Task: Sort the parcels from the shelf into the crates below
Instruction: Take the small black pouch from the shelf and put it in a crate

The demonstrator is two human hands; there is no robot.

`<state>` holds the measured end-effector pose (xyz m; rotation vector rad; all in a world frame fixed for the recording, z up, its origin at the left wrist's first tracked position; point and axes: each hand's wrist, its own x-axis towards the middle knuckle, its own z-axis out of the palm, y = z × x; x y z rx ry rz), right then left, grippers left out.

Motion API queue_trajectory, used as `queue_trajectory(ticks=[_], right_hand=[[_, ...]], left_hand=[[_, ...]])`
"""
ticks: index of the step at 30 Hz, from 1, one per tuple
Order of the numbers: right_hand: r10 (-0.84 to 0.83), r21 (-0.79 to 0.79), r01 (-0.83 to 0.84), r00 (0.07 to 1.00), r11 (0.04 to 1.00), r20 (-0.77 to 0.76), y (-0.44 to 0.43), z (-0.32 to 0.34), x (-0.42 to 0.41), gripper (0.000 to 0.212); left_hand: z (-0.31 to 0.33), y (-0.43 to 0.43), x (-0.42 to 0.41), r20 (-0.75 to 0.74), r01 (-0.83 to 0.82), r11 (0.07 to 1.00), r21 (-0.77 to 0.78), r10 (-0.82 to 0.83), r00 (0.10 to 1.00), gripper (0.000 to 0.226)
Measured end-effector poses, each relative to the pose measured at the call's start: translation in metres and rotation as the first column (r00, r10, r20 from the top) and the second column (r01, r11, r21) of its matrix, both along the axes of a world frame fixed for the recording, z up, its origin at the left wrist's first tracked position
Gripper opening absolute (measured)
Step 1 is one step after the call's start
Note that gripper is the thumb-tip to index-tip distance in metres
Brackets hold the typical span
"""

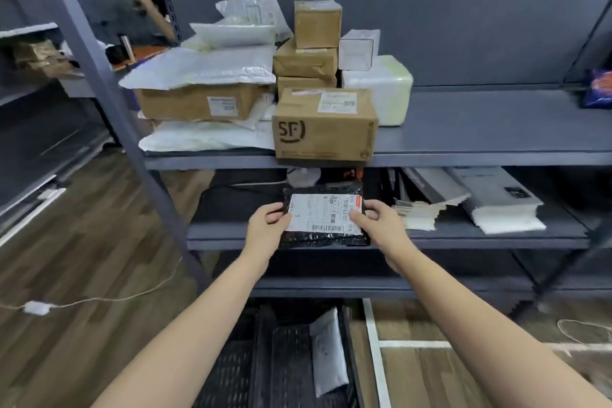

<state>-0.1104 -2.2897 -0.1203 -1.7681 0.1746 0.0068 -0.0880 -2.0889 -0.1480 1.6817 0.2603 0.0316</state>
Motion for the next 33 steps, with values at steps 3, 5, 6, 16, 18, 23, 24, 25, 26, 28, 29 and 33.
queue_trajectory(ticks=[3,5,6,16,18,23,24,25,26,28,29,33], right_hand=[[0.021,0.074,-0.017,0.998,0.997,-0.057,-0.001,-0.066,-0.008,0.020],[0.034,0.040,-0.032,0.997,0.999,-0.072,-0.002,-0.122,-0.008,0.018],[0.043,0.040,-0.040,0.996,0.998,-0.072,-0.002,-0.152,-0.008,0.014],[0.089,-0.028,-0.094,0.988,0.995,-0.126,0.003,-0.464,0.020,0.009],[0.080,-0.054,-0.088,0.989,0.995,-0.127,0.005,-0.516,0.028,0.008],[0.021,-0.125,-0.039,0.990,0.991,-0.138,0.011,-0.614,0.041,0.011],[-0.011,-0.139,-0.010,0.989,0.990,-0.145,0.012,-0.628,0.042,0.016],[-0.041,-0.162,0.015,0.986,0.987,-0.160,0.013,-0.641,0.043,0.020],[-0.067,-0.196,0.030,0.981,0.980,-0.184,0.015,-0.651,0.045,0.022],[-0.085,-0.260,0.020,0.966,0.965,-0.243,0.020,-0.663,0.049,0.016],[-0.079,-0.282,0.000,0.960,0.959,-0.268,0.022,-0.667,0.053,0.009],[-0.010,-0.406,-0.121,0.952,0.906,-0.305,0.033,-0.684,0.077,0.037]], left_hand=[[-0.065,0.007,-0.008,-0.038,0.012,1.000,-0.015,-0.013,0.999,0.033],[-0.117,0.012,-0.010,-0.052,0.009,1.000,-0.010,-0.009,0.999,0.033],[-0.146,0.013,-0.010,-0.061,0.010,1.000,-0.002,-0.010,0.998,0.033],[-0.460,0.020,-0.004,-0.147,0.025,0.991,0.131,-0.005,0.989,0.034],[-0.516,0.022,0.002,-0.140,0.036,0.983,0.179,-0.011,0.990,0.036],[-0.615,0.031,0.011,-0.061,0.063,0.950,0.306,-0.046,0.997,0.028],[-0.627,0.034,0.010,-0.062,0.073,0.943,0.326,-0.056,0.997,0.026],[-0.638,0.037,0.008,-0.070,0.087,0.933,0.348,-0.067,0.995,0.024],[-0.648,0.040,0.007,-0.080,0.101,0.919,0.380,-0.076,0.994,0.022],[-0.663,0.045,0.004,-0.102,0.143,0.879,0.455,-0.108,0.989,0.018],[-0.669,0.046,0.005,-0.119,0.166,0.862,0.479,-0.124,0.985,0.017],[-0.686,0.040,0.015,-0.165,0.213,0.852,0.478,-0.151,0.975,0.021]])
